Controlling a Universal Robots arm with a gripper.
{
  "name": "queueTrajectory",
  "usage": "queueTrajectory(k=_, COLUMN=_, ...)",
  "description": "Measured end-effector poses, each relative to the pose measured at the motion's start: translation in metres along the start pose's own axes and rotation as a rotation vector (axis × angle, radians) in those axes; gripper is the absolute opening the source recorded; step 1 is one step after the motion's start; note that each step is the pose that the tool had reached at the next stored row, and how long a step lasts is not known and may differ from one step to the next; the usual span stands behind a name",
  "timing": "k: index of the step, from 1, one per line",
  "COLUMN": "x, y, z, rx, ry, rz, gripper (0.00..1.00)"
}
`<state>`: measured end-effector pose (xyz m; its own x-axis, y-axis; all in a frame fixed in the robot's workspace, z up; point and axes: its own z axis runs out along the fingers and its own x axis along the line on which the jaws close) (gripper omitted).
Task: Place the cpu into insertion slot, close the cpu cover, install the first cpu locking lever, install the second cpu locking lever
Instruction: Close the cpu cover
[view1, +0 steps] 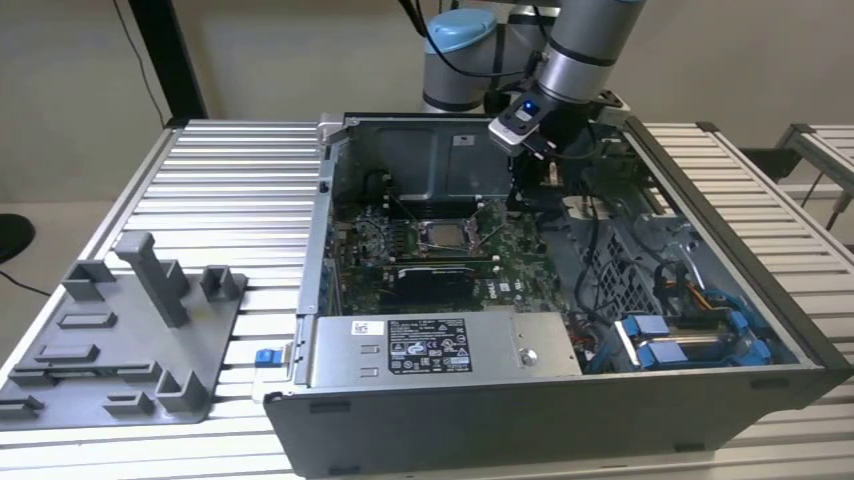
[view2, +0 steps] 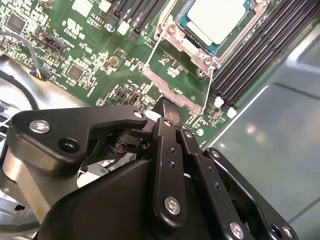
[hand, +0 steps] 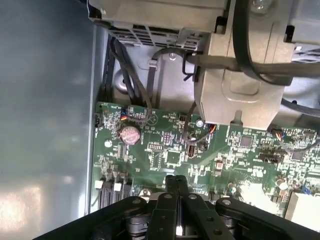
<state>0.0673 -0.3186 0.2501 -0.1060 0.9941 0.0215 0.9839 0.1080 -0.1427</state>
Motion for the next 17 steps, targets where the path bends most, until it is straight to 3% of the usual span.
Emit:
queueTrajectory(k=6, x=-0.0004, y=-0.0073, z=-0.0015, rx=0.0229, ry=0.0025, rz=0.0, gripper=0.0)
queueTrajectory(k=10, x=-0.0008, y=-0.0142, z=-0.0015, rx=0.0343, ry=0.0037, rz=0.0, gripper=0.0)
queueTrajectory(k=12, x=-0.0008, y=-0.0192, z=-0.001, rx=0.0378, ry=0.0043, rz=0.0, gripper=0.0)
queueTrajectory(k=17, x=-0.0002, y=-0.0326, z=0.001, rx=0.0389, ry=0.0048, rz=0.0, gripper=0.0)
